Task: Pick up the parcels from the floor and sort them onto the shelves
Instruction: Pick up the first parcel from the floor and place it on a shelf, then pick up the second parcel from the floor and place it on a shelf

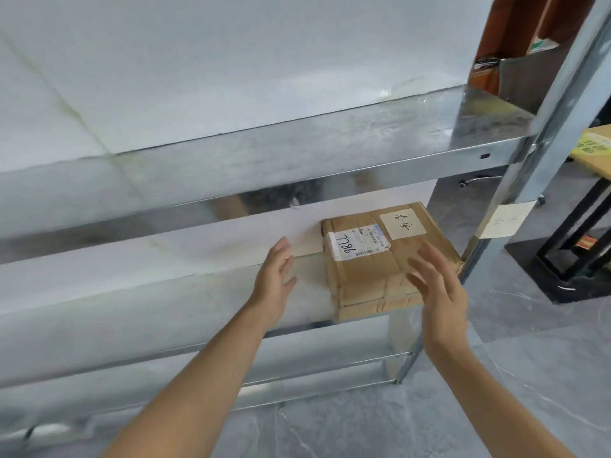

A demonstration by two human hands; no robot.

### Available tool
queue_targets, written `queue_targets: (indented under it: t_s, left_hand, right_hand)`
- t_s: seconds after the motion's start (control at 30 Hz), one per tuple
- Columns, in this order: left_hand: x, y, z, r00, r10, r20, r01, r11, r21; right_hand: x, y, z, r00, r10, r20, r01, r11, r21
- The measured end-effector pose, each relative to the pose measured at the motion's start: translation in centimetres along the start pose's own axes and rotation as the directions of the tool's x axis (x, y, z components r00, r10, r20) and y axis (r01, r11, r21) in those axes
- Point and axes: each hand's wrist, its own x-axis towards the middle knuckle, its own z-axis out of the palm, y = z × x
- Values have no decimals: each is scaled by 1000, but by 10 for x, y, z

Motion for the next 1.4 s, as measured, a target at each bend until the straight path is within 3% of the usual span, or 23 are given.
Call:
queue_targets:
  t_s: [0.07,0.2,0.33,0.53,0.73,0.9,1.17,1.4]
  left_hand:
    - [-18,11,-33,1000,6,-5,-6,986,-167]
    - [-63,25,-118,996,83,-32,-89,908,-411]
    - [-126,27,-222,962,156,-225,-256,799,-544]
    - [-253,10,-397,853,177,-491,-465,685,-561]
    - [-380,-29,-557,711,134,-691,-618,586,-523]
    - [-468,-49,-651,603,50,-796,-694,524,-493]
    - [-513,-69,-743,484,-86,-871,-730,509,-456]
    - [-482,-41,-832,412,-69,-909,-780,489,-391]
  right_hand:
    - [-5,-12,29,989,11,145,-32,989,146]
    - [-31,-28,111,911,168,376,-295,904,311]
    - [-97,-28,202,748,250,614,-475,848,234]
    - [-254,-7,330,489,316,813,-607,793,58]
    - [-429,15,435,269,360,893,-629,768,-120]
    - [-535,29,497,107,363,926,-588,774,-235]
    - [-611,67,590,-14,440,898,-601,714,-359]
    - [-634,112,710,-129,458,879,-619,656,-433]
